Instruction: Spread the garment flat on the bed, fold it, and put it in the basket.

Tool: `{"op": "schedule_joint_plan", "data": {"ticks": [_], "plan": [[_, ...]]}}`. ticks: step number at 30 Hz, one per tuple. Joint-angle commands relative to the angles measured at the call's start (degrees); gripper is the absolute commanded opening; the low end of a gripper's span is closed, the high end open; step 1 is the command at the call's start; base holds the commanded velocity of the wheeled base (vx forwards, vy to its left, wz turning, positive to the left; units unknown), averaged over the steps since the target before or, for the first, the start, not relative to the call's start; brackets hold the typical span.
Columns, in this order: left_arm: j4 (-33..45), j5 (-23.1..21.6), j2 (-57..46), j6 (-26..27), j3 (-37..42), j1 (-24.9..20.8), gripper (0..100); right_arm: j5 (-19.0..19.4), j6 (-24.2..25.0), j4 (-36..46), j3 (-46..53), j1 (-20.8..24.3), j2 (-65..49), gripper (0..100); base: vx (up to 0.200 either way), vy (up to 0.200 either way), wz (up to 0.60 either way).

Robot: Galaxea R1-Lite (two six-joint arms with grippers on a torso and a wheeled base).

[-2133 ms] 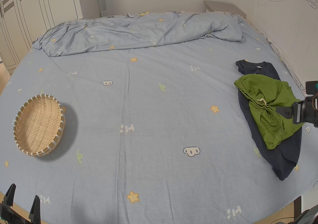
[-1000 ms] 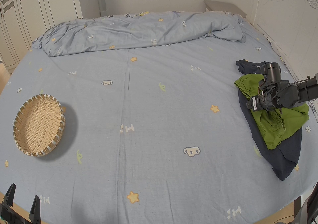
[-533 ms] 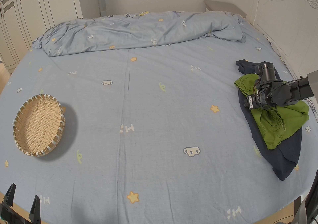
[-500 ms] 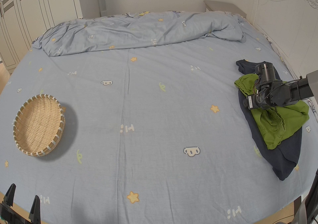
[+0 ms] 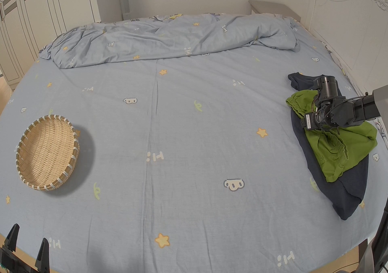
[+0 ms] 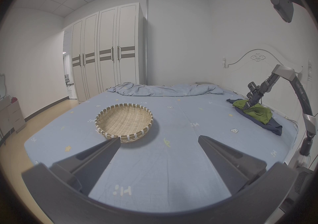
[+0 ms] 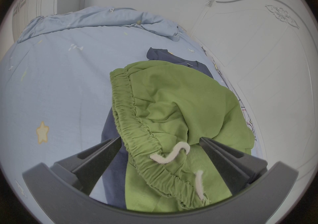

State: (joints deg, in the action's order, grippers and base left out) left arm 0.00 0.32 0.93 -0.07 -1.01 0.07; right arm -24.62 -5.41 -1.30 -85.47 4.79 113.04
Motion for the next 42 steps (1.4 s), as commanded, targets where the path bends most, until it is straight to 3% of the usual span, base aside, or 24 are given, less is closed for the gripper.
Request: {"op": "schedule_joint_plan", "data": {"ticks": [1, 23, 28, 29, 31, 33, 34, 37, 40, 42], "plan": [[0.0, 0.0, -0.8, 0.0, 1.0, 0.0, 100, 0.1, 0.1, 0.0, -0.3, -0.1, 0.4, 0, 0.0, 0.0, 0.0], [0.0, 0.0, -0.9, 0.0, 1.0, 0.0, 100, 0.3, 0.4, 3.0, -1.8, 1.0, -4.8, 0, 0.0, 0.0, 0.0], [0.0, -0.1, -0.9, 0.0, 1.0, 0.0, 100, 0.5, 3.6, 7.8, -3.8, 1.1, -9.2, 0, 0.0, 0.0, 0.0], [0.0, 0.0, -0.9, 0.0, 1.0, 0.0, 100, 0.9, 7.6, 13.7, -6.9, 1.6, -11.6, 0, 0.0, 0.0, 0.0], [0.0, -0.1, -0.9, 0.0, 1.0, 0.0, 100, 1.2, 10.2, 18.2, -8.8, 2.3, -13.2, 0, 0.0, 0.0, 0.0], [0.0, -0.1, -0.9, 0.0, 1.0, 0.0, 100, 2.3, 13.0, 24.9, -11.0, 3.6, -15.3, 0, 0.0, 0.0, 0.0], [0.0, 0.0, -0.9, 0.0, 1.0, 0.0, 100, 5.7, 15.7, 31.1, -13.1, 5.0, -17.2, 0, 0.0, 0.0, 0.0], [0.0, 0.0, -0.9, 0.0, 1.0, 0.0, 100, 10.0, 21.7, 39.3, -18.7, 7.8, -18.4, 0, 0.0, 0.0, 0.0], [0.0, 0.0, -0.9, 0.0, 1.0, 0.0, 100, 13.6, 26.8, 44.6, -23.4, 10.8, -18.4, 0, 0.0, 0.0, 0.0], [0.0, 0.0, -0.9, 0.0, 1.0, 0.0, 100, 19.0, 29.7, 46.1, -24.6, 12.3, -18.4, 0, 0.0, 0.0, 0.0]]}}
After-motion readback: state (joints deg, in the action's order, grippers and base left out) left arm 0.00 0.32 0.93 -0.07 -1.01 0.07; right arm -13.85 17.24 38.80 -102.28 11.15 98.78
